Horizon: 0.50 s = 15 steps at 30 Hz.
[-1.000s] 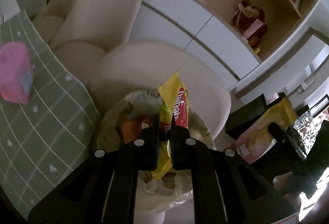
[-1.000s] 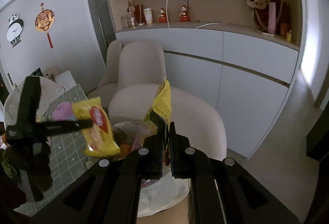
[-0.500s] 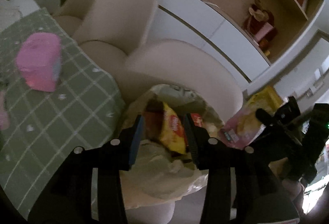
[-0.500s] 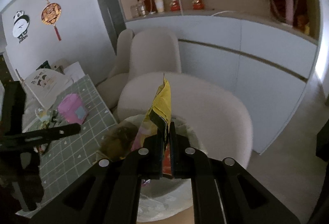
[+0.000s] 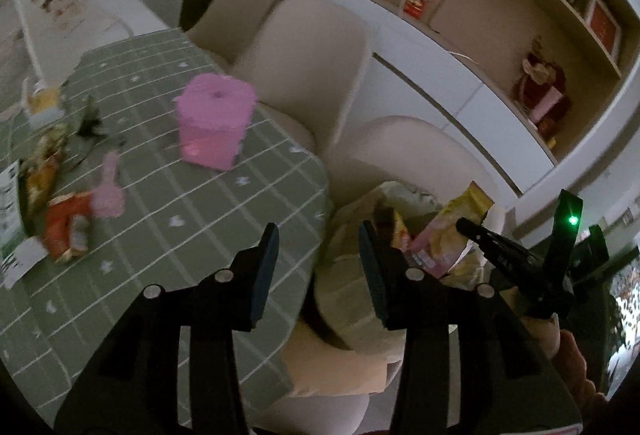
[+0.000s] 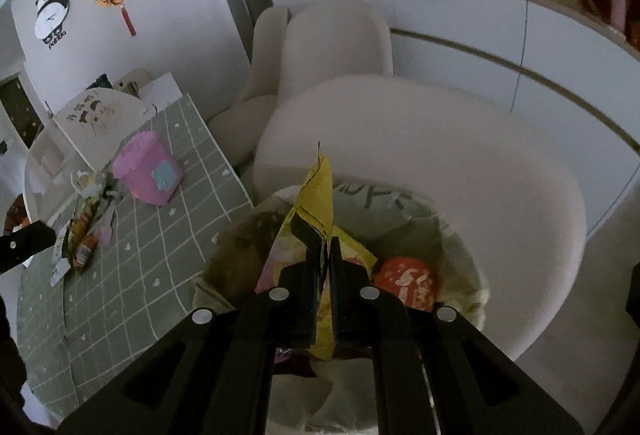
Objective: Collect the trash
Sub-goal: 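Carry both yellow packets over the trash bin and open both grippers, then return to the table and grasp the pink wrapper strip with the left gripper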
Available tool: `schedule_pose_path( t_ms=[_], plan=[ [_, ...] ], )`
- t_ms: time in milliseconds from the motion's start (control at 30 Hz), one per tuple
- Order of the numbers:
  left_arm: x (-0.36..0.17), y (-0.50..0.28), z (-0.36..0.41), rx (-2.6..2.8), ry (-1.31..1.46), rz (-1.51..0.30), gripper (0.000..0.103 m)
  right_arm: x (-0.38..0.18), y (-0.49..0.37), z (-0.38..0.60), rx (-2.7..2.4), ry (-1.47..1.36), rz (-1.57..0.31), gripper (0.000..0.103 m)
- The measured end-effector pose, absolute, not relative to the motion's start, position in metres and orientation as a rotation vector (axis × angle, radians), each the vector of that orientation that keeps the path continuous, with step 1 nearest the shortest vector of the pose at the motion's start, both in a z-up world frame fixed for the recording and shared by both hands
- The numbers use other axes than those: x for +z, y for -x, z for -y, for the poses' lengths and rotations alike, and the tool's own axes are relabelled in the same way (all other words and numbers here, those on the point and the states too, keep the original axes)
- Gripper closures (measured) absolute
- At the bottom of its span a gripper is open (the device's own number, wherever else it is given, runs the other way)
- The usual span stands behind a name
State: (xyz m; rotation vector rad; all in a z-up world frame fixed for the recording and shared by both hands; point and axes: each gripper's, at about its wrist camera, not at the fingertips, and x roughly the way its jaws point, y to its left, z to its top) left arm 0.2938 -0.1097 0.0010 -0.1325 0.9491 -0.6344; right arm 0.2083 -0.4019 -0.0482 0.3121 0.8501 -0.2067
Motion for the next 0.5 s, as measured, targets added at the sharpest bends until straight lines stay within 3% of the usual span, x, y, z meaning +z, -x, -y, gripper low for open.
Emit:
schedule_pose_path(
  t_ms=[200, 267, 333, 500],
  plan=[
    [-0.010, -0.294, 0.074, -0.580, 0.172, -0.977, 0.063, -0.065, -0.212, 0.396, -0.199, -0.381, -0.893, 0.094],
    [-0.011, -0.294, 0.066, -0.575, 0.186, -0.979, 0.063, -0.063, -0.208, 0.391, -0.220, -0.368, -0.880, 0.086],
    [-0.011, -0.294, 0.058, -0.571, 0.195, -0.975, 0.063, -0.059, -0.205, 0.387, -0.231, -0.356, -0.866, 0.069],
    [-0.011, -0.299, 0.036, -0.557, 0.210, -0.963, 0.063, -0.038, -0.193, 0.376, -0.264, -0.324, -0.811, 0.066]
  ],
)
